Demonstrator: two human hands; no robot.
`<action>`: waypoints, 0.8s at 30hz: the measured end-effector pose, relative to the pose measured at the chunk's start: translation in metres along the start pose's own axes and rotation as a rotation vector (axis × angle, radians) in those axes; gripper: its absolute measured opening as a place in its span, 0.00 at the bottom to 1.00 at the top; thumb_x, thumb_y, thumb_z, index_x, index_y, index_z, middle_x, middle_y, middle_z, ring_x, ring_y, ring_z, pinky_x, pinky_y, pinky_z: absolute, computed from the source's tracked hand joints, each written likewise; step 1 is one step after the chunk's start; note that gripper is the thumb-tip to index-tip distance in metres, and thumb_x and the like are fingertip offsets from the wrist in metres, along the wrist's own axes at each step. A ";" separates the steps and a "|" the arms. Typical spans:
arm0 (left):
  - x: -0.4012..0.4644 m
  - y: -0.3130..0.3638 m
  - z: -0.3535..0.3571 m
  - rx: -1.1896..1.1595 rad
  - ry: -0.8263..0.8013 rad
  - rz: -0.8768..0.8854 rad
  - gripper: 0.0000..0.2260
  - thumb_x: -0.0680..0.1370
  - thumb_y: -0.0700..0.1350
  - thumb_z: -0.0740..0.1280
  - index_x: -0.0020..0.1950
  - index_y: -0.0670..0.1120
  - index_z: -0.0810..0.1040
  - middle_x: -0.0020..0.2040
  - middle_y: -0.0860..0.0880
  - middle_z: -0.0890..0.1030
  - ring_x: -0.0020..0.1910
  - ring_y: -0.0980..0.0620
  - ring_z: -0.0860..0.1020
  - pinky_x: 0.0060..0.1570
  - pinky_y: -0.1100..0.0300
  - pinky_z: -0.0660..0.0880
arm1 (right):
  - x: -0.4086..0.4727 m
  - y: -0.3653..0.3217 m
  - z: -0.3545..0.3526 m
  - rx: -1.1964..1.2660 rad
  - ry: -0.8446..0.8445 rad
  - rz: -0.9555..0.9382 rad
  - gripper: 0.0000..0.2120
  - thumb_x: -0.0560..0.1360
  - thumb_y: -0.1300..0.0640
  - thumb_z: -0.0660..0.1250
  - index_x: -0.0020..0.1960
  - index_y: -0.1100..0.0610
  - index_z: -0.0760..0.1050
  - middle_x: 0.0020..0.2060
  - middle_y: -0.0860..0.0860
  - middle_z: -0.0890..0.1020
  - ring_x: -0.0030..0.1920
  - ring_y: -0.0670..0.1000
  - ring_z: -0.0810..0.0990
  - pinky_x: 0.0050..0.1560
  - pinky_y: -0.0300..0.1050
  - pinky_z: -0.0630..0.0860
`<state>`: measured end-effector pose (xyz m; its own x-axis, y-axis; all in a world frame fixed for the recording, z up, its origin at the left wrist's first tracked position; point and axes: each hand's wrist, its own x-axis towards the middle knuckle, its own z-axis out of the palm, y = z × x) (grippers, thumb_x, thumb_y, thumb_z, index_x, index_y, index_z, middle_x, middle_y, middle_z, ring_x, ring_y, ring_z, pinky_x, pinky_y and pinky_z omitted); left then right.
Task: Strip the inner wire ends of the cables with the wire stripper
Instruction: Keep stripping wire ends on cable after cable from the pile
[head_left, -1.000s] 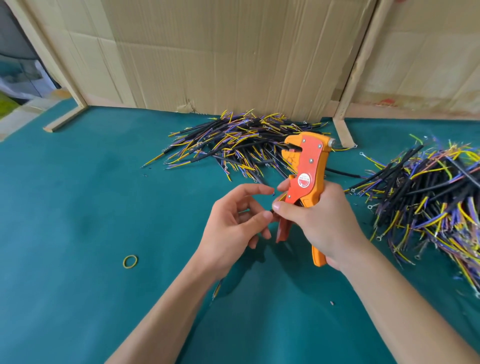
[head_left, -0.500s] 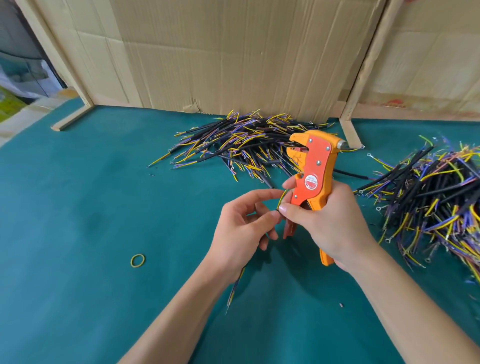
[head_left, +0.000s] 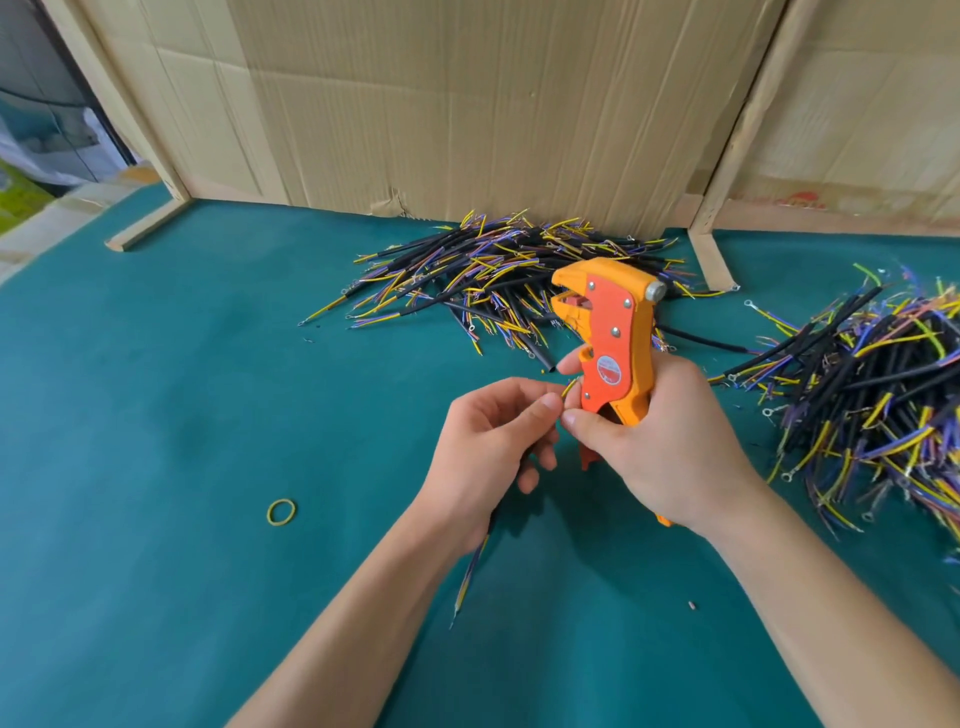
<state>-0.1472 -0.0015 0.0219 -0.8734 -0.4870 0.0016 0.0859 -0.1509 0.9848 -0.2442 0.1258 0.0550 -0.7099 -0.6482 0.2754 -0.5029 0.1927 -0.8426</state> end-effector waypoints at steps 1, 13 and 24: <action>0.000 0.000 0.000 0.004 0.016 -0.003 0.07 0.81 0.40 0.67 0.44 0.42 0.83 0.35 0.46 0.76 0.29 0.52 0.72 0.22 0.64 0.65 | -0.001 -0.001 0.002 -0.021 0.011 -0.006 0.13 0.72 0.62 0.77 0.50 0.46 0.81 0.39 0.43 0.86 0.36 0.48 0.84 0.44 0.47 0.81; 0.002 0.004 0.003 -0.288 0.012 -0.235 0.05 0.81 0.36 0.63 0.46 0.38 0.76 0.33 0.44 0.74 0.27 0.53 0.71 0.19 0.66 0.61 | -0.009 -0.004 0.014 -0.200 0.094 -0.186 0.08 0.73 0.64 0.73 0.48 0.53 0.80 0.35 0.48 0.84 0.34 0.49 0.80 0.38 0.40 0.75; 0.002 0.004 -0.005 -0.222 -0.131 -0.200 0.03 0.81 0.34 0.62 0.51 0.39 0.75 0.38 0.42 0.78 0.30 0.50 0.78 0.23 0.65 0.68 | -0.003 -0.006 0.000 -0.194 -0.034 -0.173 0.11 0.71 0.66 0.73 0.46 0.51 0.80 0.35 0.41 0.83 0.38 0.41 0.81 0.40 0.25 0.70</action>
<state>-0.1461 -0.0069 0.0255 -0.9367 -0.3155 -0.1520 -0.0044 -0.4233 0.9060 -0.2386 0.1267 0.0592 -0.5895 -0.7080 0.3890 -0.7029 0.2122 -0.6789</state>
